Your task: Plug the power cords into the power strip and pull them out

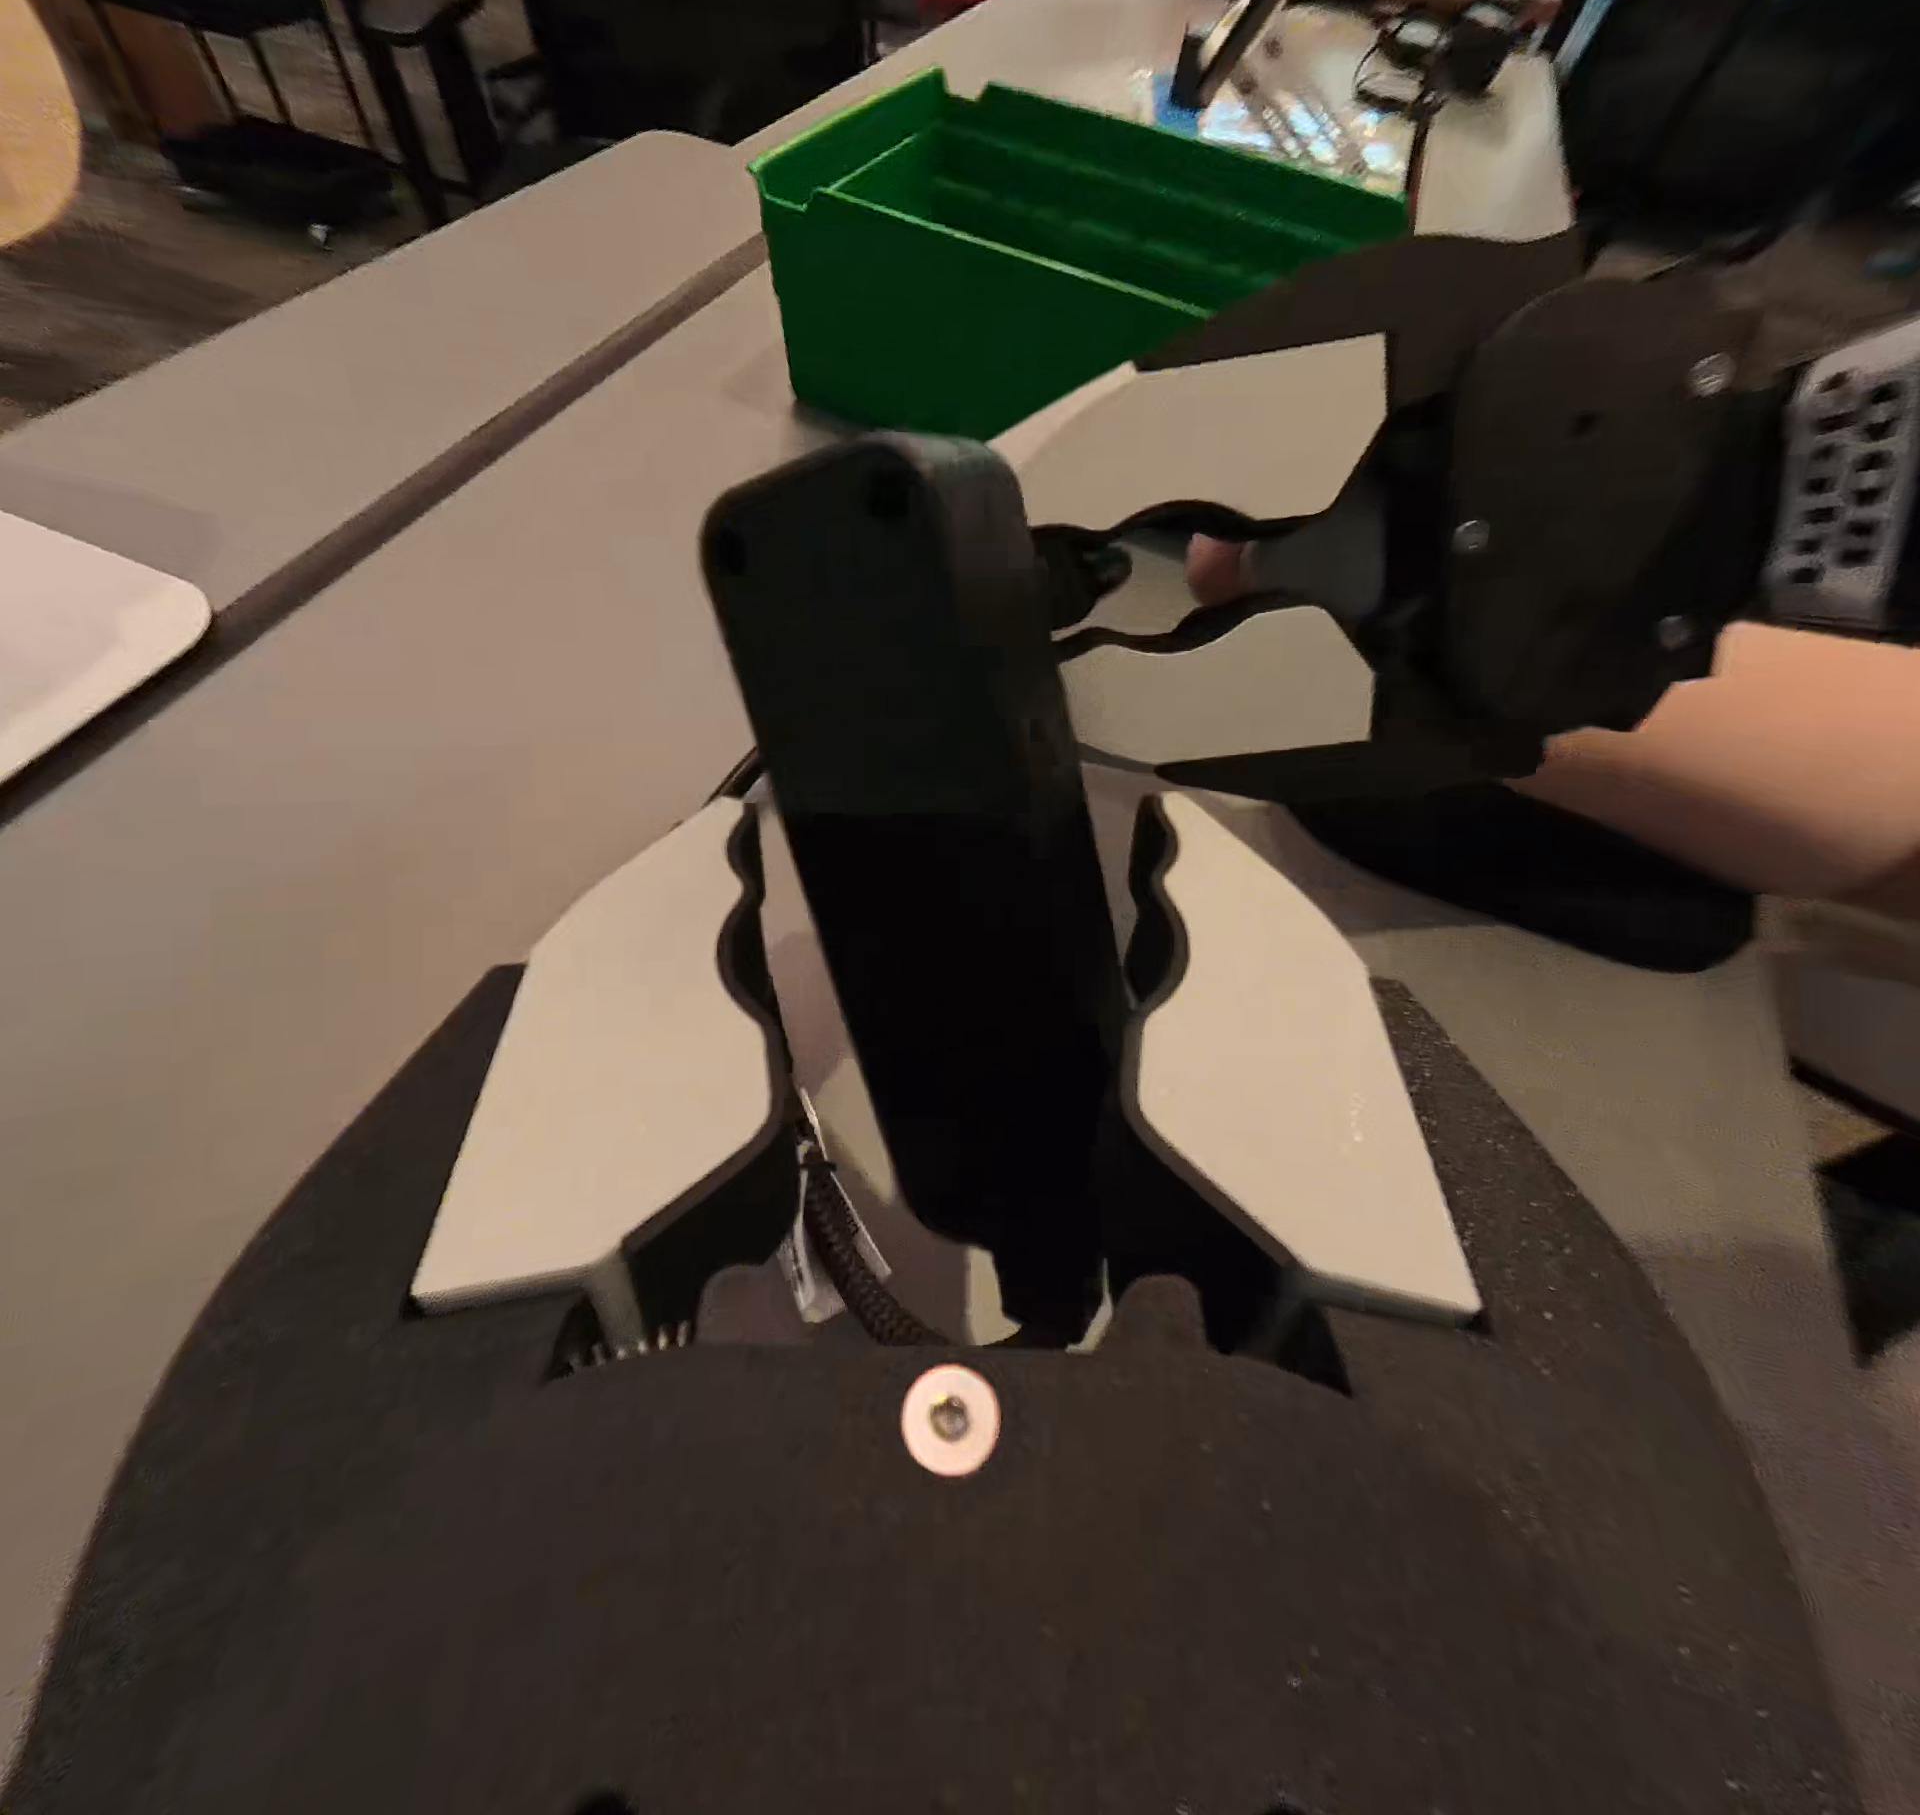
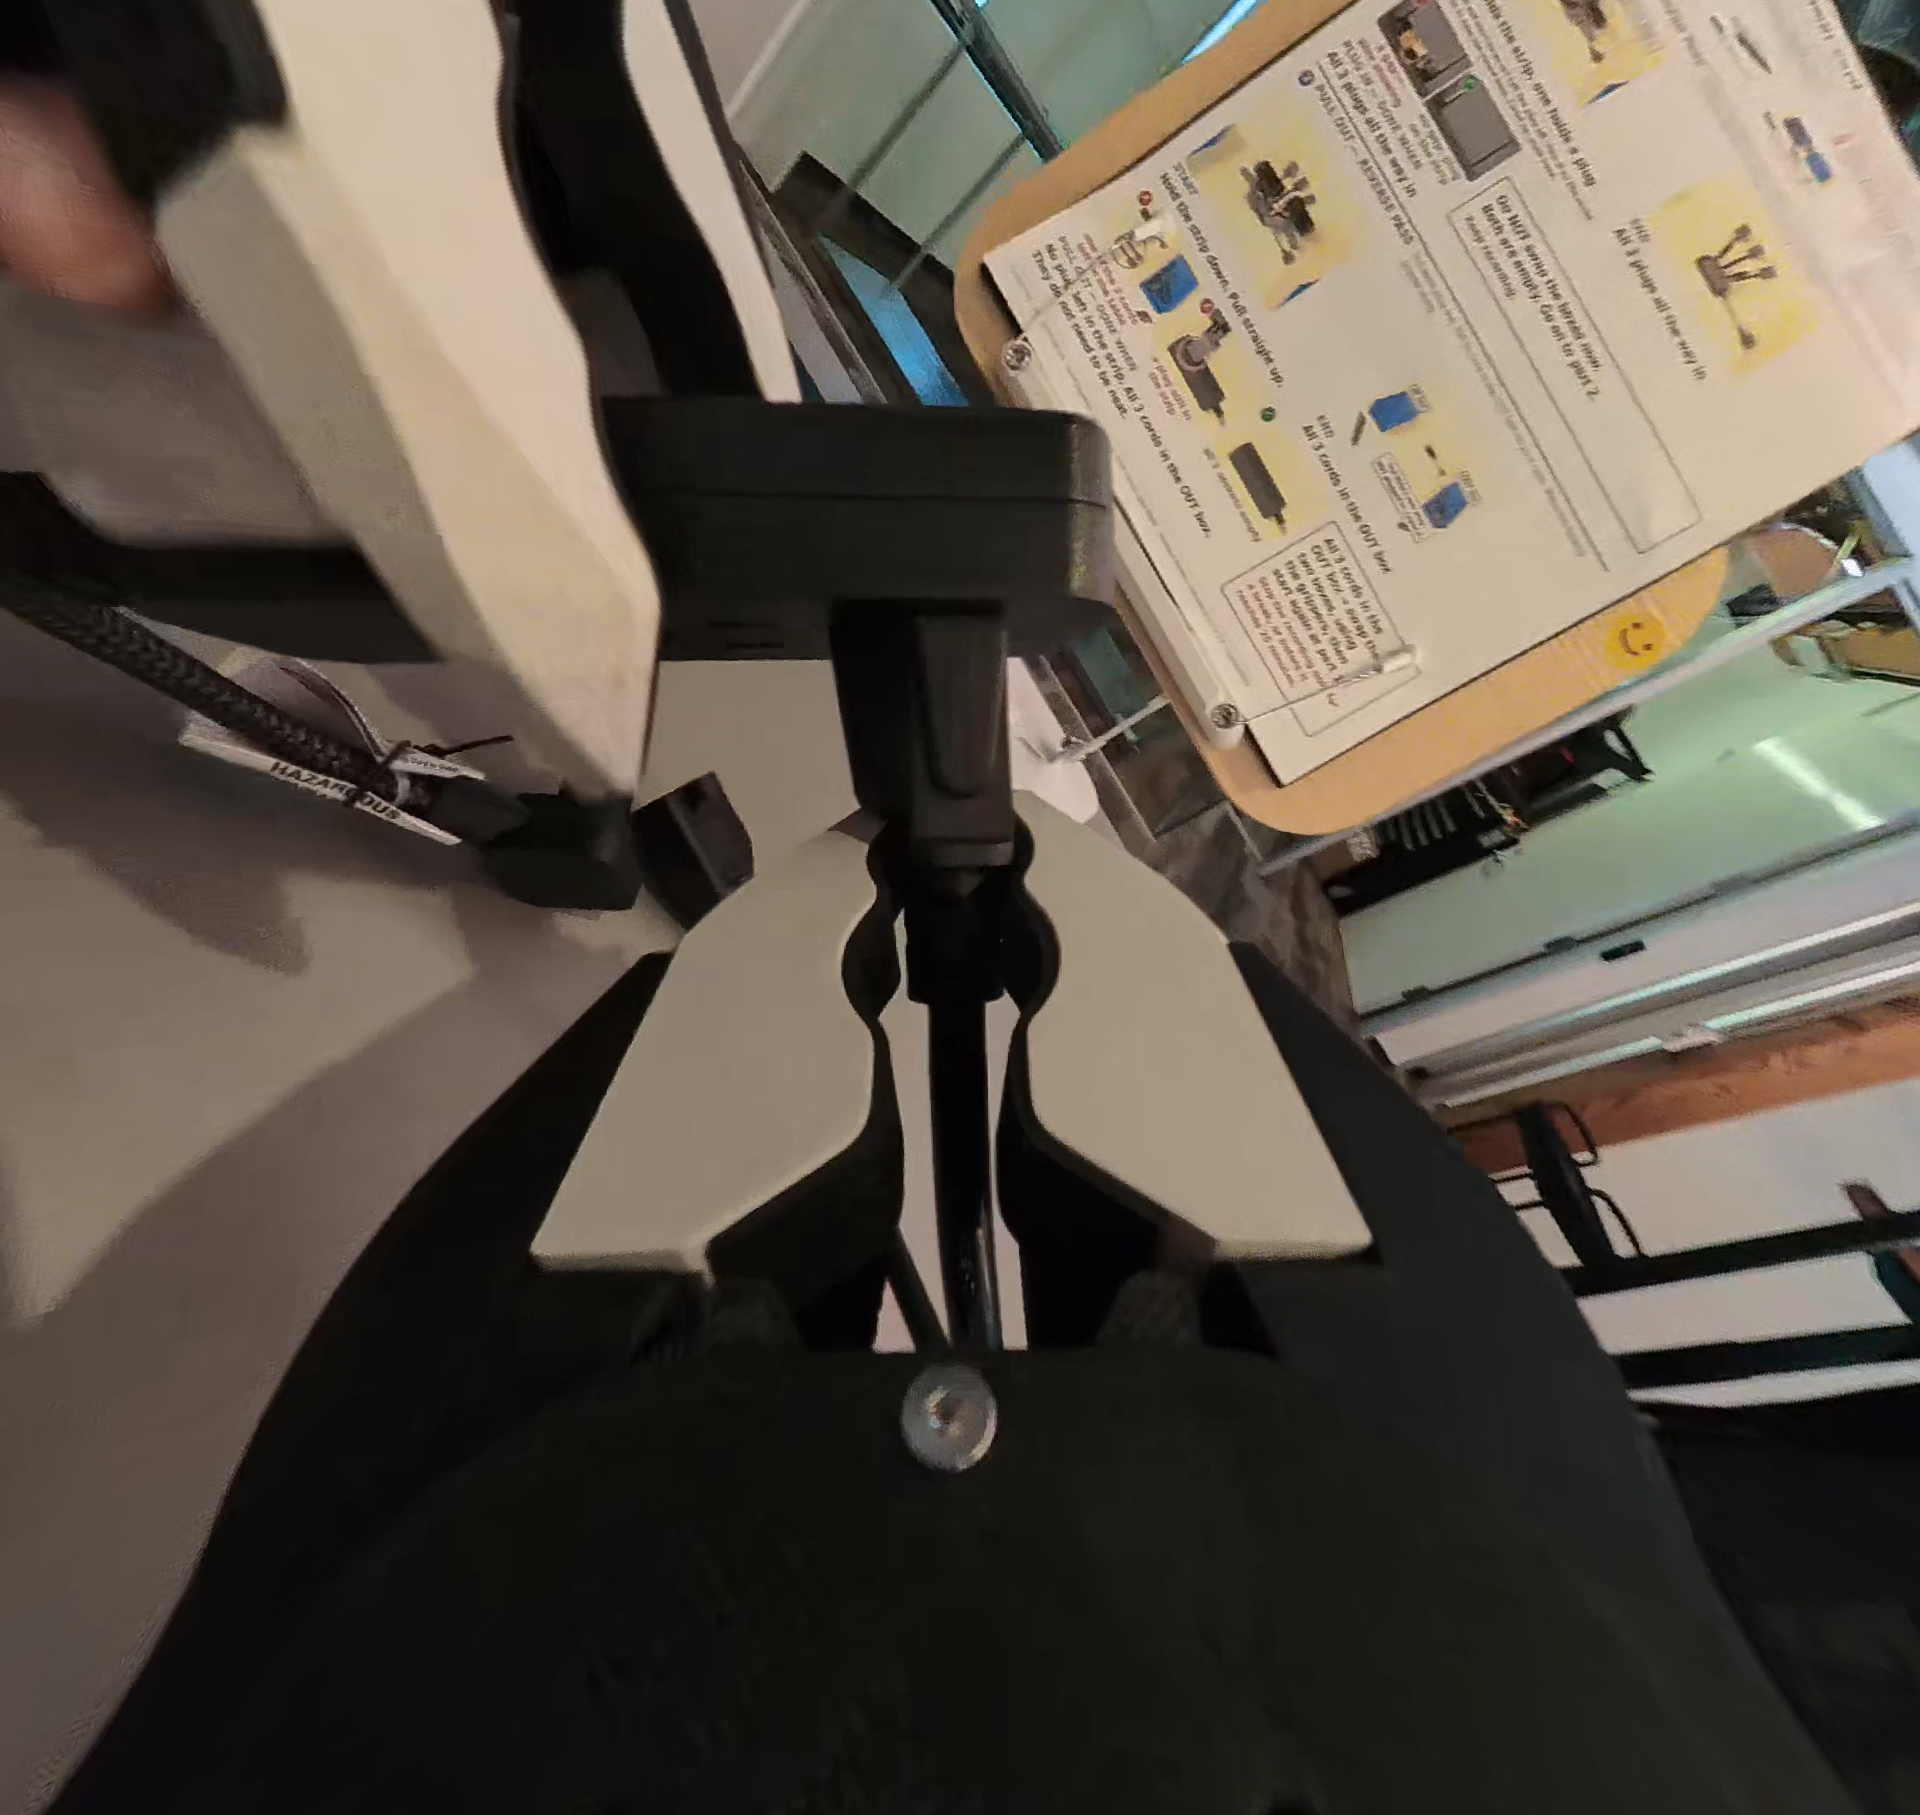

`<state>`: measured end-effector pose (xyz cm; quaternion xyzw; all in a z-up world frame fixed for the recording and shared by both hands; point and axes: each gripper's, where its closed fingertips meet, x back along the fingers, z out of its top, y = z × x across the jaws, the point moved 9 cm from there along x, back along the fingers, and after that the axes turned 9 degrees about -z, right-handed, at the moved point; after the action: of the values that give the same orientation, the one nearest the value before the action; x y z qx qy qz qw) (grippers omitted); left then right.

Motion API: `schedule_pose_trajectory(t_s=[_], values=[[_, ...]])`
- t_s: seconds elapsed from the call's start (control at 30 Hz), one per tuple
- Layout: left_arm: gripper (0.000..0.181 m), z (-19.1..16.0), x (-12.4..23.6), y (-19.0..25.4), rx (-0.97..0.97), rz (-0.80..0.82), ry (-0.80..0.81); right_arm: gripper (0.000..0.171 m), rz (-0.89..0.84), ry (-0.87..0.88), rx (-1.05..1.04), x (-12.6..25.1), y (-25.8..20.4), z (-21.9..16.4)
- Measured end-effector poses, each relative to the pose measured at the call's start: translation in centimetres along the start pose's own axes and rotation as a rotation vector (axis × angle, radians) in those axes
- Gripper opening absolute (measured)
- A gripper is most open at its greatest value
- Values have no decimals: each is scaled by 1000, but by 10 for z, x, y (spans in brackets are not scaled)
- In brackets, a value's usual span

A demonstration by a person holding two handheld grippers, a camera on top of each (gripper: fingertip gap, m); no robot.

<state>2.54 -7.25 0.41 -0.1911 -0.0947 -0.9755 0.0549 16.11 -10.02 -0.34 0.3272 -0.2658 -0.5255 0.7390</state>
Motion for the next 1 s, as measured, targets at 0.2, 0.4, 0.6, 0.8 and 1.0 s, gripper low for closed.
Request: schedule_pose_trajectory(t_s=[0.2, 0.4, 0.6, 0.8, 1.0], values=[[50, -1, 1, -2, -108, 197, -40, 17, -73, -31, 29, 6, -11, 20], [49, 1, 3, -5, -159, 203, -110, 20, -8, 3, -61, 6, -10, 19], [35, -3, 1, -3, -411, 576, -222, 20, -4, -37, -136, 3, -17, 25], [30, 2, 26, -24, -311, 518, -85, 23, 40, 100, -157, 15, -17, 39], [30, 4, 47, -42, -171, 344, 70, 12, -143, 519, -236, 57, 39, 41]])
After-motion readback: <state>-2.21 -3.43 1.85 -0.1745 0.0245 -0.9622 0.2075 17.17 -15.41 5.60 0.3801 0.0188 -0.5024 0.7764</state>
